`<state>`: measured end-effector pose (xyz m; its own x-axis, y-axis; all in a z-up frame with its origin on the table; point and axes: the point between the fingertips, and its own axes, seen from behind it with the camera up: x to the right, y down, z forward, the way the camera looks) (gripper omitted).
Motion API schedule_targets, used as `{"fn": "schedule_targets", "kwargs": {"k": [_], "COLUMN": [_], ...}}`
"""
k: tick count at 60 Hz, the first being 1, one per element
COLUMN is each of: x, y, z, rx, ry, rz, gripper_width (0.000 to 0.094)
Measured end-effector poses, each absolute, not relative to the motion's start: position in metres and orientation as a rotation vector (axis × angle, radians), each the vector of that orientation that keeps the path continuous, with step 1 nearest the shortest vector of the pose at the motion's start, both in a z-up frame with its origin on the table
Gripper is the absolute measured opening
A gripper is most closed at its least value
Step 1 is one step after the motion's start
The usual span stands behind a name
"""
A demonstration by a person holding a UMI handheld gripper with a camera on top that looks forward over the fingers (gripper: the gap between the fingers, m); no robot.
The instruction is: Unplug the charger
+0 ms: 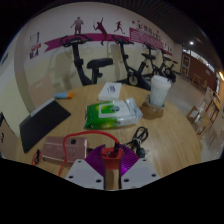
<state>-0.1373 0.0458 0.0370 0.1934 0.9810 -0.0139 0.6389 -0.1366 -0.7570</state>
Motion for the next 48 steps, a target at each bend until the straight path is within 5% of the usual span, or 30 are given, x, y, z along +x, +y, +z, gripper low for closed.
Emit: {"fn": "schedule_targets", "kwargs": {"k": [12, 20, 22, 38, 48], "x": [-0.128, -0.115, -0.108, 0.015, 0.097], "y": [0.041, 0.027, 0.027, -0.012, -0.034], "z": [-0.005, 0.013, 0.027, 0.169, 0.224], "rx": [-1.902, -1.947, -1.944, -1.925, -1.918], "ry": [-1.598, -1.607, -1.59, -1.549, -1.515], "rz": [0.651, 0.707, 0.705, 0.739, 0.696], "gripper_width": [0.0309, 0.0866, 0.0813, 0.0858, 0.0855]}}
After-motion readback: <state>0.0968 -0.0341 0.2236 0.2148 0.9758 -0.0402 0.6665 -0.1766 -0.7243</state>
